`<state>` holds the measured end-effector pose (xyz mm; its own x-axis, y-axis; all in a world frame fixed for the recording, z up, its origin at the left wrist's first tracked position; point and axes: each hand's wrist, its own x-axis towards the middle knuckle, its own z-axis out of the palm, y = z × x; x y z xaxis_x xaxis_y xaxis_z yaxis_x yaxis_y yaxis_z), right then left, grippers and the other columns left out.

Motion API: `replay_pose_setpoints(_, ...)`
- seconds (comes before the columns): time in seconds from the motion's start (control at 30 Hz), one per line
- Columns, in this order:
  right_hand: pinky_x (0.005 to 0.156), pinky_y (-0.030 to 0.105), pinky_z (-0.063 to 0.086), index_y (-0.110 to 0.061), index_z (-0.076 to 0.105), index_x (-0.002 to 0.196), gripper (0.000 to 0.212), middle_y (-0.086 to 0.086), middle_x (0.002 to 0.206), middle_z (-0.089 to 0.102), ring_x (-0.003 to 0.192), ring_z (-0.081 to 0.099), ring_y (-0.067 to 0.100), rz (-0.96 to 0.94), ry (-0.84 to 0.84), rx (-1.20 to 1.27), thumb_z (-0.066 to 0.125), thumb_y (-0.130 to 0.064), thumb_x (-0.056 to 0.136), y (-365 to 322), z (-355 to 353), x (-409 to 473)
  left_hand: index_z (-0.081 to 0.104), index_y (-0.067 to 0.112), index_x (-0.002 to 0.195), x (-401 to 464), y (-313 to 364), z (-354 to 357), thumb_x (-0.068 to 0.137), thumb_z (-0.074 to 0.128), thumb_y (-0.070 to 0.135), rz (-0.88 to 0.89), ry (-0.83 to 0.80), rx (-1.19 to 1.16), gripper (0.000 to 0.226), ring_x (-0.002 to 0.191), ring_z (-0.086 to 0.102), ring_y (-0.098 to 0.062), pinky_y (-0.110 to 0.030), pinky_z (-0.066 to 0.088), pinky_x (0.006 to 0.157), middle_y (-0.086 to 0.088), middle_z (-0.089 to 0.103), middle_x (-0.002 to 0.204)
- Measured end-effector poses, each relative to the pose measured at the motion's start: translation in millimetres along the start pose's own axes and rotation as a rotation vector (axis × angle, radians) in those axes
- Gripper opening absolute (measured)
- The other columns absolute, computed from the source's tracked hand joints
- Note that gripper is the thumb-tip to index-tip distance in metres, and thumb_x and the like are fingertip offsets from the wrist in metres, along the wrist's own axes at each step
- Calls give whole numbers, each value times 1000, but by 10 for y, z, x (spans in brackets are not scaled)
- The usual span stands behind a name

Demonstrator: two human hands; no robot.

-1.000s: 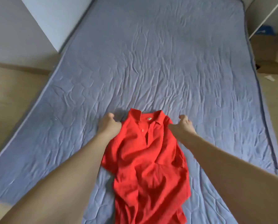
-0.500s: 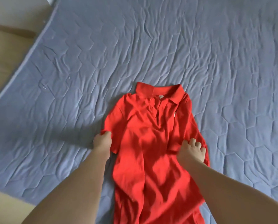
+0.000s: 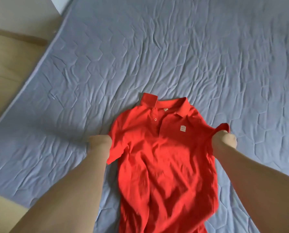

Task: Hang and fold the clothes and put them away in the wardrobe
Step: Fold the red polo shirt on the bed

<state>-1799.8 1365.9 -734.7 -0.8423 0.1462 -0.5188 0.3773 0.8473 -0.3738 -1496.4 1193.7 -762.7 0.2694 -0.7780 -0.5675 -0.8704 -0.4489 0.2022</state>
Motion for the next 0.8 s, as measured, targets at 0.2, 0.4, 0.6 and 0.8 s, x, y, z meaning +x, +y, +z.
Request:
replay_pose_setpoints(0.2, 88, 46, 51, -4, 60, 111, 50, 18, 101, 65, 92, 64, 38, 122, -43, 156, 31, -36, 86, 238, 3, 198, 37, -1, 130, 80, 226, -115, 90, 42, -2, 331, 327, 145, 41, 111, 55, -46, -50, 46, 91, -29, 51, 125)
replay_pose_setpoints(0.4, 99, 41, 37, 6, 49, 129, 49, 25, 131, 52, 121, 50, 39, 99, 75, 70, 30, -28, 100, 84, -480, 253, 33, 18, 137, -680, 1024, 504, 85, 50, 12, 578, -267, 188, 55, 111, 54, -37, -38, 45, 93, -14, 27, 134)
replay_pose_setpoints(0.6, 72, 39, 46, -11, 64, 77, 28, 16, 83, 65, 76, 57, 26, -260, -430, 12, 49, -34, 84, 115, 6, -194, 57, 8, 114, -606, 461, 807, 83, 49, 13, 482, -323, 91, 32, 116, 53, -40, -40, 43, 95, -22, 57, 121)
replay_pose_setpoints(0.8, 98, 38, 37, -7, 56, 121, 60, 15, 123, 53, 116, 49, 33, -264, -226, 28, 41, -32, 69, 1087, 224, -627, 48, 1, 130, -697, -579, 749, 73, 66, 32, 45, -113, 116, 67, 124, 47, -36, -40, 40, 101, -22, 51, 130)
